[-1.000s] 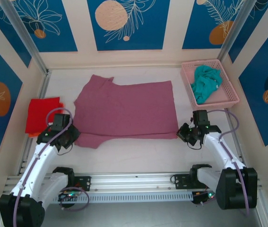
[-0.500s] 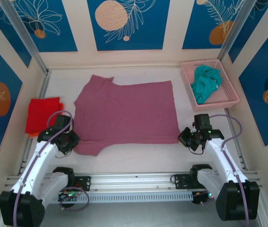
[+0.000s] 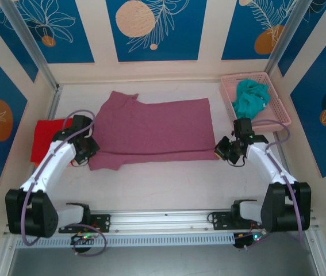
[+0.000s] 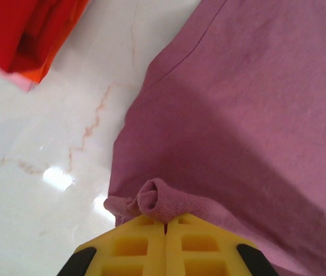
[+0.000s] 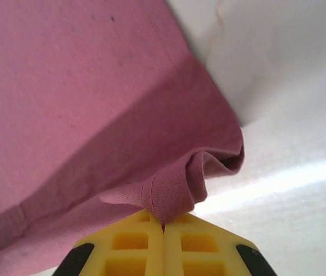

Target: Fold and stack the t-shirts

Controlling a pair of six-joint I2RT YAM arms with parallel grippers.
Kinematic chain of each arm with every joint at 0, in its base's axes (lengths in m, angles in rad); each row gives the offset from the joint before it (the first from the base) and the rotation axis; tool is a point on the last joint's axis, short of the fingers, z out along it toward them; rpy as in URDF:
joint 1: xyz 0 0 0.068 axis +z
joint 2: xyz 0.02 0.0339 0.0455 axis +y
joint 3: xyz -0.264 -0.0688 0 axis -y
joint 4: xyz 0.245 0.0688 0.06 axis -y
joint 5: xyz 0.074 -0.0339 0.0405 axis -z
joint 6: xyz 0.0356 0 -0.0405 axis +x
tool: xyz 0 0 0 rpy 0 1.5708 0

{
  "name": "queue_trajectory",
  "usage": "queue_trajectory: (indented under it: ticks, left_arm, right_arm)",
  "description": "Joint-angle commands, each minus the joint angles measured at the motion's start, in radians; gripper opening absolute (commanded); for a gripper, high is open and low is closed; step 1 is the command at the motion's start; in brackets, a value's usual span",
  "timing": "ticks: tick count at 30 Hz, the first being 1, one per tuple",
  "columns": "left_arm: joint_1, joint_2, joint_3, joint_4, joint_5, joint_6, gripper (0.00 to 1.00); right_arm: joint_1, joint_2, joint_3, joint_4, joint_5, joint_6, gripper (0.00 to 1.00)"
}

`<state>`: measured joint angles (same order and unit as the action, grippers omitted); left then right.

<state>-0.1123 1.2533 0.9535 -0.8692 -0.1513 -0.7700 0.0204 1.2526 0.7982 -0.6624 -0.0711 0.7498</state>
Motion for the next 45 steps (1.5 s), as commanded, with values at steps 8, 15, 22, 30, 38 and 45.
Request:
queue_trajectory:
  ticks: [8, 15, 22, 30, 38, 45]
  left_arm:
    - [0.005, 0.153, 0.156, 0.044, -0.085, 0.091, 0.00]
    - [0.005, 0.234, 0.224, 0.065, -0.094, 0.122, 0.00]
    - [0.005, 0.315, 0.291, 0.080, -0.100, 0.147, 0.00]
    - [0.005, 0.387, 0.340, 0.107, -0.090, 0.170, 0.00]
    - [0.005, 0.455, 0.371, 0.134, -0.074, 0.199, 0.00]
    - [0.005, 0.488, 0.388, 0.160, -0.060, 0.218, 0.00]
  right_arm:
    - [0.009, 0.164, 0.143, 0.042, 0.005, -0.051, 0.00]
    - [0.006, 0.231, 0.183, 0.075, 0.011, -0.050, 0.00]
    - [0.005, 0.298, 0.232, 0.083, 0.017, -0.064, 0.00]
    - [0.005, 0.353, 0.271, 0.101, 0.009, -0.060, 0.00]
    - [0.004, 0.378, 0.279, 0.116, 0.013, -0.055, 0.00]
    - [0.004, 0.401, 0.277, 0.126, 0.013, -0.049, 0.00]
